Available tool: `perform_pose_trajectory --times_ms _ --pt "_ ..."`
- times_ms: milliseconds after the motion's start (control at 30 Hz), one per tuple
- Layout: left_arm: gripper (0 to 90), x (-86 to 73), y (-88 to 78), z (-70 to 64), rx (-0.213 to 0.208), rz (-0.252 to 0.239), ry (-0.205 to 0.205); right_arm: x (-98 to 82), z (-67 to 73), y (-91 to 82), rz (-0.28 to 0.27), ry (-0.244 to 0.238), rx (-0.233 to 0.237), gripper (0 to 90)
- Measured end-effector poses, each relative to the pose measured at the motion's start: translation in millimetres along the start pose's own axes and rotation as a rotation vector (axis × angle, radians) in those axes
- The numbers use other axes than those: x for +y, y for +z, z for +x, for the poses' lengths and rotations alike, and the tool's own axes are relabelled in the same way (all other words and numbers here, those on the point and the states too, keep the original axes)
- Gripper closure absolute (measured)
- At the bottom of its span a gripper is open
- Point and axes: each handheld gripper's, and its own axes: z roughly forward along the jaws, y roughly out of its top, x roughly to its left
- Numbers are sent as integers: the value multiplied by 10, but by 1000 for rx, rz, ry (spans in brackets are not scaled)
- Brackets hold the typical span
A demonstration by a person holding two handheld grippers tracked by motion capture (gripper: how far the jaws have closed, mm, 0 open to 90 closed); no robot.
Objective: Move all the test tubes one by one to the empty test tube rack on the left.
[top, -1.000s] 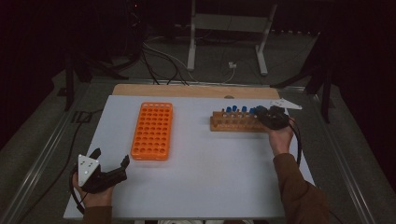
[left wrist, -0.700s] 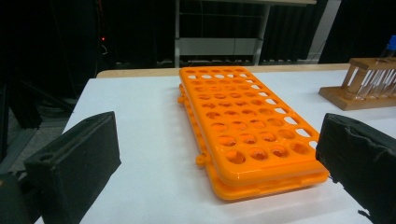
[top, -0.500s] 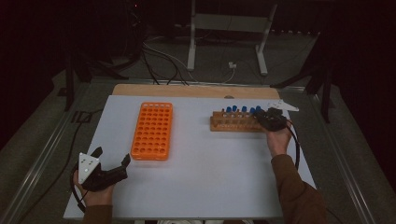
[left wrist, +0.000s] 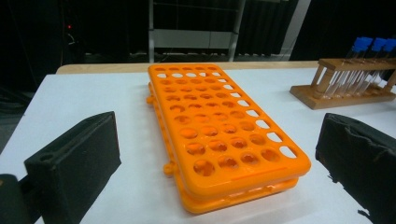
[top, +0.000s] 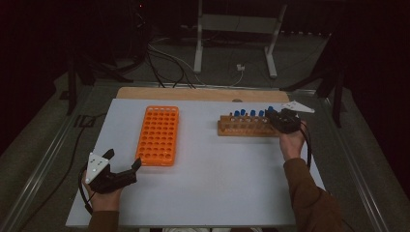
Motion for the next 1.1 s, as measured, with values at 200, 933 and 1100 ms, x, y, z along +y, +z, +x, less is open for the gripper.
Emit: perform_pose_trajectory --times_ms 200,933,1100 --pt "9 76 57 -69 -60 3 0 106 11 -80 -28 -7 6 771" --pt "8 464 418 -378 -197 -53 73 375 23 -379 -43 -16 65 769" --pt "8 540 505 -453 -230 -67 92 381 102 -431 -47 -25 110 767"
